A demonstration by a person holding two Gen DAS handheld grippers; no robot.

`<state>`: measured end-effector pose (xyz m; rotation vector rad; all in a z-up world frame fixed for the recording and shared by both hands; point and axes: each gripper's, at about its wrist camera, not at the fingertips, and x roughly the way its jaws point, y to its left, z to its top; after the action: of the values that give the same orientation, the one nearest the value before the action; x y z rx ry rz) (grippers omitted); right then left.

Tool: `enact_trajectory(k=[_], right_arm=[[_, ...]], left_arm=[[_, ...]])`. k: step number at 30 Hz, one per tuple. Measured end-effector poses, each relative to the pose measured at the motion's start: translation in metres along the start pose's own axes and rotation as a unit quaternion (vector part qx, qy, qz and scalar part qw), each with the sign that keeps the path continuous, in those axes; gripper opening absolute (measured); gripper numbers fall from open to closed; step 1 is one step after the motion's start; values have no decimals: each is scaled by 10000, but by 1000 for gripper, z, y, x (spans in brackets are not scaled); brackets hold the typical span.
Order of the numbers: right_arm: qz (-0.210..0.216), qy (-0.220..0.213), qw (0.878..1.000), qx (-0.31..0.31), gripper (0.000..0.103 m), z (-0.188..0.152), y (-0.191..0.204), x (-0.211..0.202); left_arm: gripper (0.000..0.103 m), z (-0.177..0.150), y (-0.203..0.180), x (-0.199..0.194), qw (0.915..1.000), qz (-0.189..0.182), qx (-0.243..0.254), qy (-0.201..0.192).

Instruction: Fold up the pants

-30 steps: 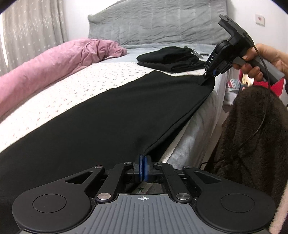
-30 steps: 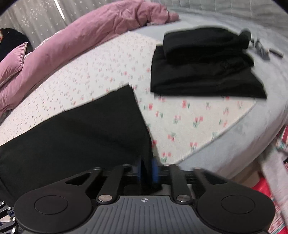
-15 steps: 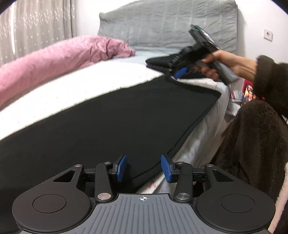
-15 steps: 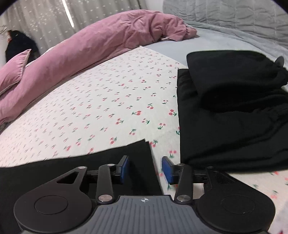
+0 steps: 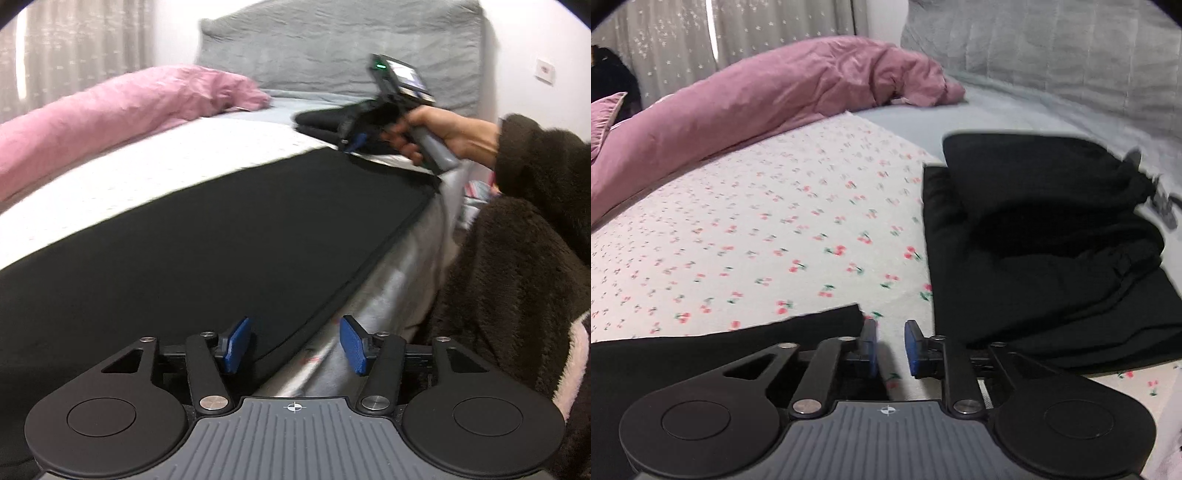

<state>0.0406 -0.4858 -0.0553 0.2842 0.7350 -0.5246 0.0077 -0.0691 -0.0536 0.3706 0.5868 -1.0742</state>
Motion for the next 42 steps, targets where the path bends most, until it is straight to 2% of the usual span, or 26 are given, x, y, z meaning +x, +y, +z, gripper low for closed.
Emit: enact_trajectory(k=[4,7,9,11,13,14,17,19,21,25,27,29,30,36,38,42], right_arm=[[251,-93,9996,-105,40,-3,27,-18],[568,-144,9980,-240,46,-4,53,-28],[561,-227,9975,-365,49,-4,70,-35],[593,-396,9961,-514,52,-2,83,-42],[799,-460,9937,-630,61,-1,97,-48],[942,-450,9920,-706,67,-1,104,-51],[1457,-344,9822,-1137,68,-5,134,-60],[1765,-317,9718,-1532,69,-12,159,-69],[2077,-319,9585,-1924,72,-20,183,-80],[2665,-259,9290,-2556,72,-37,231,-98],[3014,-176,9113,-2799,72,-46,256,-106],[3288,-93,8966,-2964,72,-54,278,-111],[3387,-50,8908,-3029,72,-57,286,-112],[3611,172,8639,-3507,71,-89,327,-111],[3638,289,8576,-3625,71,-97,336,-108],[3613,443,8502,-3804,71,-109,345,-105]], left_arm=[[64,-11,28,-22,9959,731,-502,-179],[67,-21,53,-40,9887,1095,-988,-285],[69,-27,65,-53,9823,1390,-1213,-333],[70,-32,76,-68,9786,1454,-1393,-425],[70,-38,85,-86,9753,1396,-1596,-615],[70,-41,90,-95,9721,1461,-1693,-702],[74,-48,110,-119,9554,1968,-2022,-868],[76,-57,127,-136,9375,2408,-2324,-956],[77,-69,145,-154,9140,2865,-2685,-1025],[80,-98,181,-190,8566,3601,-3487,-1227],[80,-113,200,-205,8253,3781,-3963,-1373],[80,-128,218,-216,7913,3811,-4526,-1546],[80,-134,225,-221,7773,3804,-4726,-1664],[80,-153,257,-222,7147,3724,-5499,-2193],[77,-164,267,-219,6895,3571,-5850,-2341],[76,-180,284,-216,6410,3373,-6314,-2769]])
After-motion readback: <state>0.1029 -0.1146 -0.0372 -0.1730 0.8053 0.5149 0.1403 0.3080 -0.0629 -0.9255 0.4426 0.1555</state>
